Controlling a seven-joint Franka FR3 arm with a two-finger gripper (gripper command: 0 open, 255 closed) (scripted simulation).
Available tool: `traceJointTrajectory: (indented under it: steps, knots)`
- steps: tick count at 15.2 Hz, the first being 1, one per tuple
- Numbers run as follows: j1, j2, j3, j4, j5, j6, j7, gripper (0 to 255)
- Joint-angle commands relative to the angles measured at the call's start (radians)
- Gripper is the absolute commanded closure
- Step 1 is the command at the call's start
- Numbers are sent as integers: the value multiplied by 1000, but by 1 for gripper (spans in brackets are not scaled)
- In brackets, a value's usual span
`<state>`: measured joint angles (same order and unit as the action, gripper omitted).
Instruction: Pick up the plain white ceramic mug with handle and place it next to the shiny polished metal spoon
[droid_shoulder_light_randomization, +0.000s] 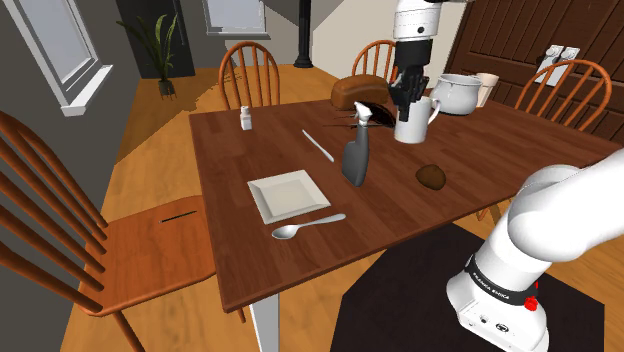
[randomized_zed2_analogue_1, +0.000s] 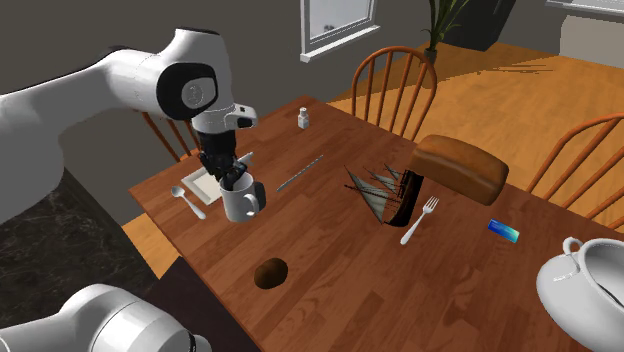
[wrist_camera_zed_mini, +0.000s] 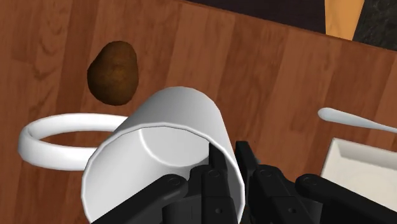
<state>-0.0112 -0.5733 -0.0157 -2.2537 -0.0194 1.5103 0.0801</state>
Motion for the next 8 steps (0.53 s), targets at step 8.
traceJointTrajectory:
  steps: [8]
  knots:
    - [72, -241, 141, -147, 128, -90, 171, 255]
